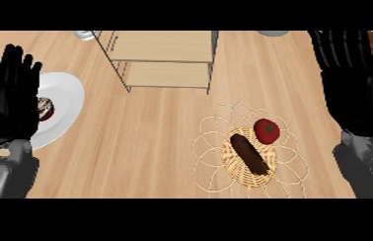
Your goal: Pick the sweet potato from the placemat and place it in the tiered shelf
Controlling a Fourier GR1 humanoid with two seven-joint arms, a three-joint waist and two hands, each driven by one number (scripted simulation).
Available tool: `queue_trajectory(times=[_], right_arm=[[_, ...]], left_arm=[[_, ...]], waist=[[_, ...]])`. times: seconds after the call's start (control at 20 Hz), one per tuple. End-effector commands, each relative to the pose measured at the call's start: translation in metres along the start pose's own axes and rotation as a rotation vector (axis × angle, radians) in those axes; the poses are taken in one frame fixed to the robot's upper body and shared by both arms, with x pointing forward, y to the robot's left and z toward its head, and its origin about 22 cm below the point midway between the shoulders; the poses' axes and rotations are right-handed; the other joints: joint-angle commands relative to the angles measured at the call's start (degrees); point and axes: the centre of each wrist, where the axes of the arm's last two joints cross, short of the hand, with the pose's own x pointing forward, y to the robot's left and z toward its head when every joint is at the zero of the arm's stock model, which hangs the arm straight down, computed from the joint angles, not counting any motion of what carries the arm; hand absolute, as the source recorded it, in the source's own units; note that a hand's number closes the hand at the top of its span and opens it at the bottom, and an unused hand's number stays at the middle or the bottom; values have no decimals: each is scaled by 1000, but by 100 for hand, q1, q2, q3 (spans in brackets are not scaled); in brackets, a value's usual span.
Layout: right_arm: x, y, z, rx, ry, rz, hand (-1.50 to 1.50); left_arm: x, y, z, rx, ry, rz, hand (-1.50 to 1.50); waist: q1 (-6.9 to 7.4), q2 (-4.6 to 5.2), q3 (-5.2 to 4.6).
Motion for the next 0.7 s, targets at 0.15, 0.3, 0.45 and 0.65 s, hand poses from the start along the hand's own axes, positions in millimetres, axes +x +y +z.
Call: queue_trajectory(times=[0.15,0.3,0.45,0.65], right_arm=[[33,-33,-2,229,32,443,150],[51,-95,0,190,185,960,150],[14,-97,45,135,434,904,150],[17,-94,59,244,405,881,-150]], left_arm=[[-73,10,41,-96,345,-102,0],[-89,22,53,-99,495,-120,0],[-110,20,69,-191,607,-98,0],[-117,20,59,-250,608,-115,0]], waist=[[-233,166,38],[-677,217,-111],[-317,181,49],[-112,162,65]])
